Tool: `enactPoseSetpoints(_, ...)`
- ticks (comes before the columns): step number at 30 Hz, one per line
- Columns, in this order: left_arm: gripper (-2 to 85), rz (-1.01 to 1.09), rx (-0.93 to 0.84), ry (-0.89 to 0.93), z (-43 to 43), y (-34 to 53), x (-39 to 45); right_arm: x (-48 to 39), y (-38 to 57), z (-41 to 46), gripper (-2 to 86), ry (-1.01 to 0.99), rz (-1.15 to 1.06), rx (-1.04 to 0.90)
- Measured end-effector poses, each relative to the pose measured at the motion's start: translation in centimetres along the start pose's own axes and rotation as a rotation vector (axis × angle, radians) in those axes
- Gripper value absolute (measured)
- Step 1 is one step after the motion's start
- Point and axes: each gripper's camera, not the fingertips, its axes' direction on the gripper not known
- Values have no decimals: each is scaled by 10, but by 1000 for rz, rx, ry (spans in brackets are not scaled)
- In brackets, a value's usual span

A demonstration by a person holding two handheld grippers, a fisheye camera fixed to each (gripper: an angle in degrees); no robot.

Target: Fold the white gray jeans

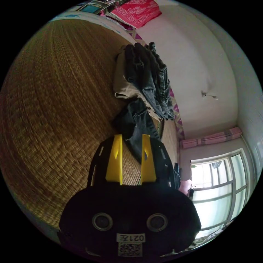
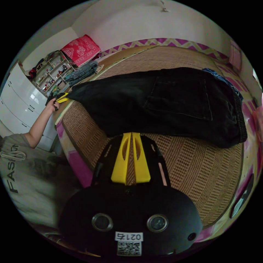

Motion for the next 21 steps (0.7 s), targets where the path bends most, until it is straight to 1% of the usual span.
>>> enactPoseSetpoints(3,49,-54,33,29,10,1,-12,5,23,-21,-4,-29,22,65)
enactPoseSetpoints(5,19,-82,43,126,15,3,-21,11,45,-42,-5,-47,51,130)
enactPoseSetpoints(9,0,29,75,202,2,7,7,24,81,-70,-5,-45,100,205)
enactPoseSetpoints(12,-4,192,97,192,-12,17,73,35,110,-88,-6,-44,145,252)
enactPoseSetpoints(14,-4,385,94,161,-10,40,154,45,133,-100,-6,-55,180,294)
enactPoseSetpoints(15,-4,446,88,142,-7,49,177,48,138,-102,-6,-60,189,302)
enactPoseSetpoints(17,-4,676,60,77,23,97,269,56,158,-112,-6,-78,212,340)
enactPoseSetpoints(18,-4,726,54,74,33,112,289,58,162,-114,-6,-82,215,348)
enactPoseSetpoints(20,-3,858,-24,130,89,172,349,65,177,-122,-5,-93,223,374)
enactPoseSetpoints(21,-2,883,-50,146,107,187,360,67,180,-123,-5,-94,224,379)
